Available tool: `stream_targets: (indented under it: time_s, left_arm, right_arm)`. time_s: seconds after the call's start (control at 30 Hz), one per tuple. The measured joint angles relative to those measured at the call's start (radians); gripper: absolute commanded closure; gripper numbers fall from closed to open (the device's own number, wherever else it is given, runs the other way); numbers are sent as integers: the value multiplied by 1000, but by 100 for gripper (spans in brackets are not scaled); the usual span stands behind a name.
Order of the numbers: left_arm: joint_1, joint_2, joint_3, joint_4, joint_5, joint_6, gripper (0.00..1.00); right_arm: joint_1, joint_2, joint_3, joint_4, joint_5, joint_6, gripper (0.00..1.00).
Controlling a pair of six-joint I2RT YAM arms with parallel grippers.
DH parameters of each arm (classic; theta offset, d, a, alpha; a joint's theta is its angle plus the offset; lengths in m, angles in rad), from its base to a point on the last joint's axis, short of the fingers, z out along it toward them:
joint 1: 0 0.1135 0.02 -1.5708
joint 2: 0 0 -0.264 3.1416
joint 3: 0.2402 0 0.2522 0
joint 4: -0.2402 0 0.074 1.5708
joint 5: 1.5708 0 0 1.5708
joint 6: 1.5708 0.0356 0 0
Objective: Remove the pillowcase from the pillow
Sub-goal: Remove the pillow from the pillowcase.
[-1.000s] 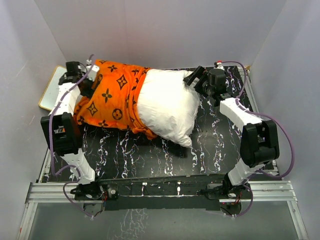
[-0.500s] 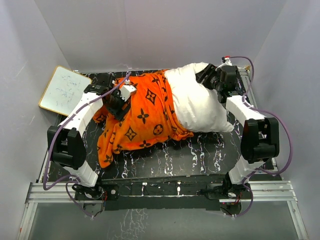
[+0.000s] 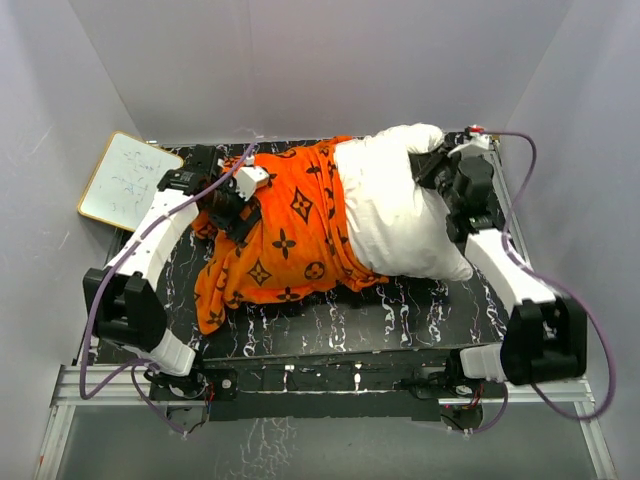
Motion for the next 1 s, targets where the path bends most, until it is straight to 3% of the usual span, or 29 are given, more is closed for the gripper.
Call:
stream_targets:
  time_s: [0.13, 0.43, 0.77, 1.0]
  left_arm:
    - [45, -90, 1, 3, 26, -5, 5]
    - [329, -145, 100, 68, 151, 34, 3]
    - [410, -92, 61, 4, 259, 404, 4]
    - [417, -8, 57, -125, 267, 666, 17]
  right_arm:
    - [7, -198, -145, 150, 2, -21, 92]
    - [41, -230, -162, 394, -179, -19, 92]
    - [20, -230, -151, 494, -333, -14, 92]
    - [5, -147, -22, 566, -478, 63, 92]
